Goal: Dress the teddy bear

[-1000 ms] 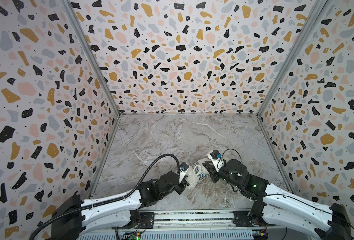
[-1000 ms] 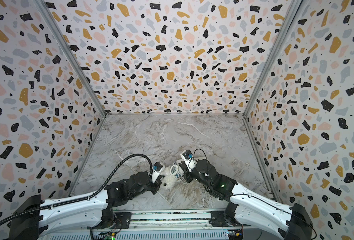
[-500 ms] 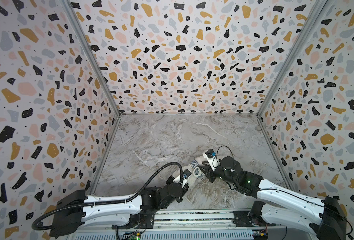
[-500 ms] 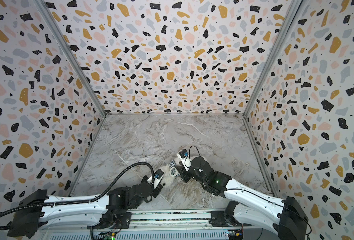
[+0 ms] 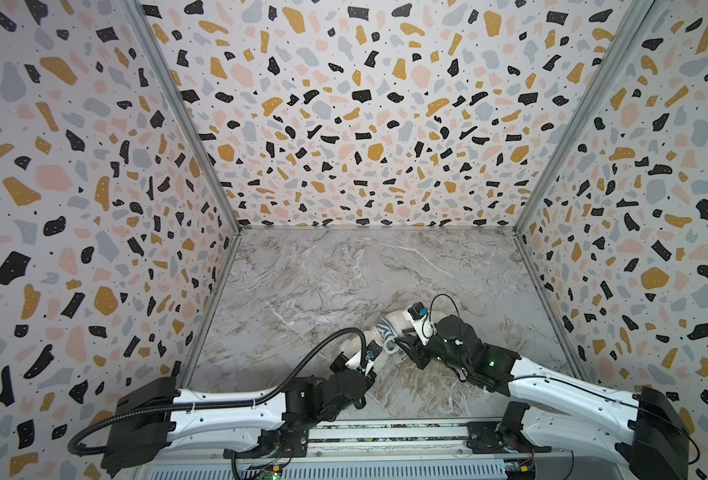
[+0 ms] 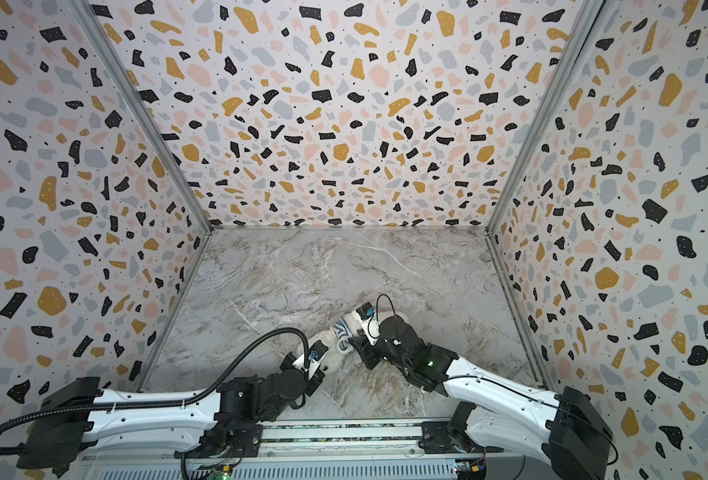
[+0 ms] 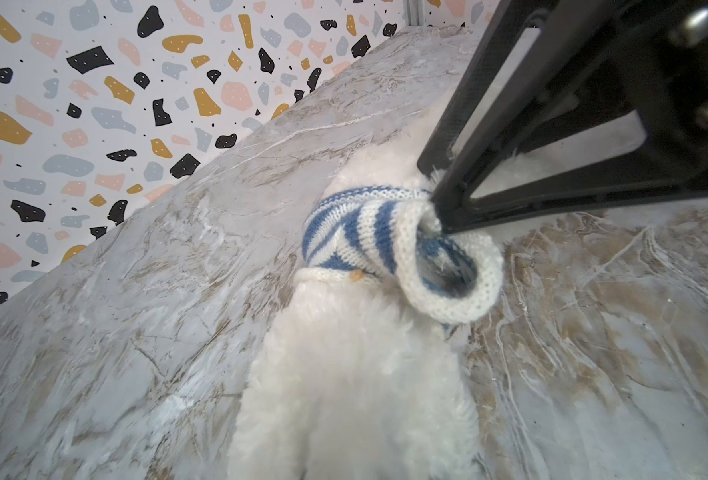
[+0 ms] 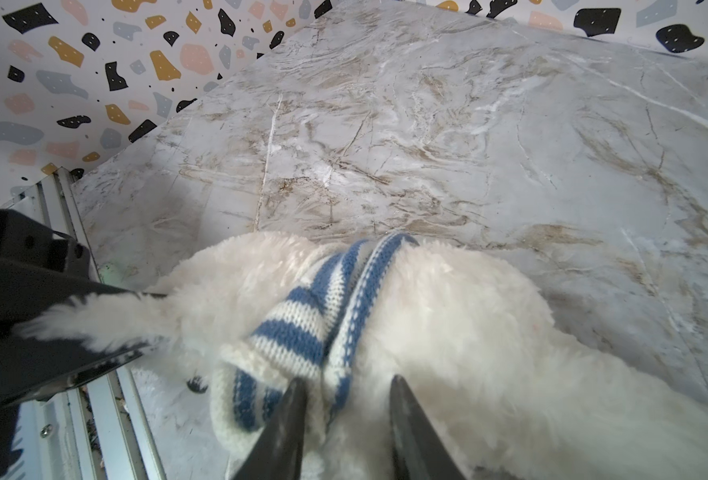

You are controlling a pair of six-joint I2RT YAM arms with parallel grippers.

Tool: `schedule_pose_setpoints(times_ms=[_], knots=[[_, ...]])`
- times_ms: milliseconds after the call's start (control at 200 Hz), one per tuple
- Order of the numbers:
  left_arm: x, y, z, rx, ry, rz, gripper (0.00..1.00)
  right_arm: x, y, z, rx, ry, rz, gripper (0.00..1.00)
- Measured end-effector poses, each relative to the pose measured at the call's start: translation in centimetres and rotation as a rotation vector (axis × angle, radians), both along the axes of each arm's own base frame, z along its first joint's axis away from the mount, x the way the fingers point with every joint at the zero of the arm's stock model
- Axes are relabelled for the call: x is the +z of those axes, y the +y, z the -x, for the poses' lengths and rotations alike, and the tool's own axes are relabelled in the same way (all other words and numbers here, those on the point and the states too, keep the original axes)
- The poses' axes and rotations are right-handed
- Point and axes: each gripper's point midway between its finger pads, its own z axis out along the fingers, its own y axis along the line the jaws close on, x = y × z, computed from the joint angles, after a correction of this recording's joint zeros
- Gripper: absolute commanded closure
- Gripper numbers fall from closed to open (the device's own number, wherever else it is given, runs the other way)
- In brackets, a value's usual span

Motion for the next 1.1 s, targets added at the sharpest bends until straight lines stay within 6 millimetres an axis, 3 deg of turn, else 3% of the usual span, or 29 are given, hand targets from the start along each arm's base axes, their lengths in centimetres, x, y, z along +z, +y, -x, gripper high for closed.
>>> schedule_pose_setpoints(times_ms=[210,536,801,1101], knots=[[-0.9,-0.3,0.4,-0.005,-0.005,-0.04,1.0,-0.7,0.0,0.5,0.012,0.027,-0.009,0.59],[-1.3,-1.0,0.6,-0.011,-0.011,-0.04,1.0,2.1,-1.2,0.8,-0.019,-0.015,-0.074,0.61],[-2.0,-1.6,1.1,-0.028,-0.01,-0.055,1.0,-0.5,-1.1,0.1,-0.044,0.02,0.009,0.66],[-2.5,-1.9,1.3,-0.037,-0.009,-0.067,1.0,-2.1,-0.9,-0.2,-0.049,0.037,0.059,0.68]])
